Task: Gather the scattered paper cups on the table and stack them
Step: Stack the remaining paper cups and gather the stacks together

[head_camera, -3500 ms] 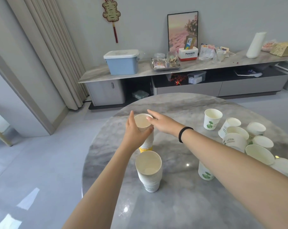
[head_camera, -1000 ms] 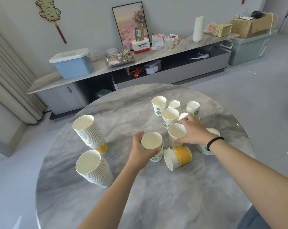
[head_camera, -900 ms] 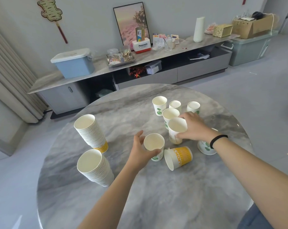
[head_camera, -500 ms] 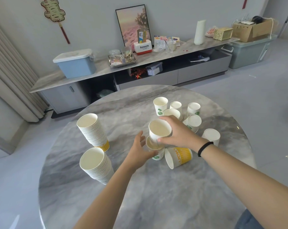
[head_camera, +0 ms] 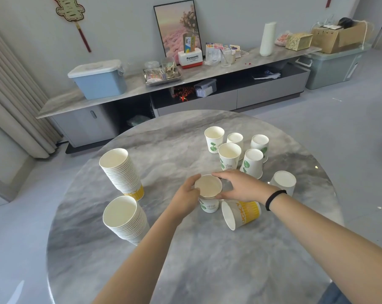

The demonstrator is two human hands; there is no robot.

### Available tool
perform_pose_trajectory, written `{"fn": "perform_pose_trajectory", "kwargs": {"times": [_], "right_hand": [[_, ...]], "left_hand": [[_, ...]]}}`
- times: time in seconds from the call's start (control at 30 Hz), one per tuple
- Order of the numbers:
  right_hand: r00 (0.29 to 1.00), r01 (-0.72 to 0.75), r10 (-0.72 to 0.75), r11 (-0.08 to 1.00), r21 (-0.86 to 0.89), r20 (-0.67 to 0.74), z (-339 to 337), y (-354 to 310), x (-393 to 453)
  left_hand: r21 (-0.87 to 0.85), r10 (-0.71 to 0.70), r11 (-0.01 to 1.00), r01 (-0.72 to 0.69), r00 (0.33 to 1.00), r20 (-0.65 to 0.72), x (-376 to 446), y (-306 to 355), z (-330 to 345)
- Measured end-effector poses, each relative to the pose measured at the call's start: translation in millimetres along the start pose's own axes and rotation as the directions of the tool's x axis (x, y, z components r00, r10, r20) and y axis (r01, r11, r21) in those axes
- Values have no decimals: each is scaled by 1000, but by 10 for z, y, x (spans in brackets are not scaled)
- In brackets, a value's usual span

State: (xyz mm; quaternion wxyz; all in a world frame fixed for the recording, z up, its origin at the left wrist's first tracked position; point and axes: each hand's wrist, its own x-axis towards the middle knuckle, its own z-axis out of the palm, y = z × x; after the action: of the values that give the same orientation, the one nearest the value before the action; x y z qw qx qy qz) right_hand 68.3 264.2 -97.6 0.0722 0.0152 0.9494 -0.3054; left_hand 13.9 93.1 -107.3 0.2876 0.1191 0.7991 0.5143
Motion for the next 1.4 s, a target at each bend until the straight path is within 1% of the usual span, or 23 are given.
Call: {"fn": "perform_pose_trajectory", "kwargs": {"times": [0.1,0.17,0.23,0.3,0.37,0.43,0.57,0.67,0.7,0.77,0.83,0.9,0.93,1.0,1.07,1.13,1.17,1.2,1.23,1.3,1.33,1.37,1.4], "right_hand": [[998,-50,52,998,46,-37,-120,84,62],[976,-95,91,995,-8,-200,-246,178,125],[914,-212,151,969,-126,-376,-366,283,182],[850,-366,260,917,-159,-459,-446,391,250],[827,-477,367,859,-187,-425,-475,489,337],[830,-519,423,825,-224,-363,-485,587,430],[839,-515,456,841,-166,-296,-471,740,551],[852,-497,458,861,-114,-254,-459,824,568],[849,-492,465,869,-55,-252,-469,851,558],[821,-470,486,873,129,-299,-517,860,525],[765,-432,535,839,331,-358,-582,834,484],[713,-365,610,743,561,-344,-615,812,450],[702,-324,642,673,665,-308,-620,799,437],[747,-253,638,530,809,-185,-620,786,435],[841,-205,537,418,885,-60,-609,744,441],[904,-163,428,336,928,4,-586,717,449],[918,-154,396,312,937,19,-572,725,456],[923,-165,383,328,930,28,-557,742,467],[918,-194,396,393,899,25,-551,755,477],[889,-265,458,536,801,-12,-566,784,488],[874,-280,484,566,775,-39,-583,807,497],[863,-282,502,577,766,-61,-605,821,500],[853,-286,517,581,762,-74,-621,846,512]], "left_hand": [[45,28,999,-25,998,-60,99,92,11],[141,84,988,-69,991,-102,238,204,29],[245,135,963,-108,986,-95,425,338,84],[324,175,935,-147,983,-61,640,473,186],[382,188,910,-162,982,-33,849,578,302],[439,166,886,-149,986,2,1068,630,427],[522,153,839,-151,987,40,1392,644,631],[556,153,819,-138,988,20,1511,645,688],[563,159,816,-135,987,6,1535,646,686],[477,165,871,-120,985,-54,1540,670,608],[219,92,973,-66,990,-111,1514,719,472],[-30,-49,998,47,994,-99,1472,744,337],[-93,-114,990,107,990,-76,1442,752,283],[-168,-185,970,178,983,-24,1388,777,214],[-254,-212,940,227,974,85,1368,779,207],[-290,-196,922,256,956,219,1354,789,254],[-275,-182,926,257,945,272,1365,790,289],[-255,-168,934,252,936,310,1375,797,320],[-242,-152,941,238,933,326,1398,810,345],[-161,-104,976,145,965,240,1445,844,387],[-52,-51,997,58,991,125,1489,846,401],[122,44,992,-39,998,-40,1554,829,406],[324,174,940,-110,969,-175,1642,796,390]]}}
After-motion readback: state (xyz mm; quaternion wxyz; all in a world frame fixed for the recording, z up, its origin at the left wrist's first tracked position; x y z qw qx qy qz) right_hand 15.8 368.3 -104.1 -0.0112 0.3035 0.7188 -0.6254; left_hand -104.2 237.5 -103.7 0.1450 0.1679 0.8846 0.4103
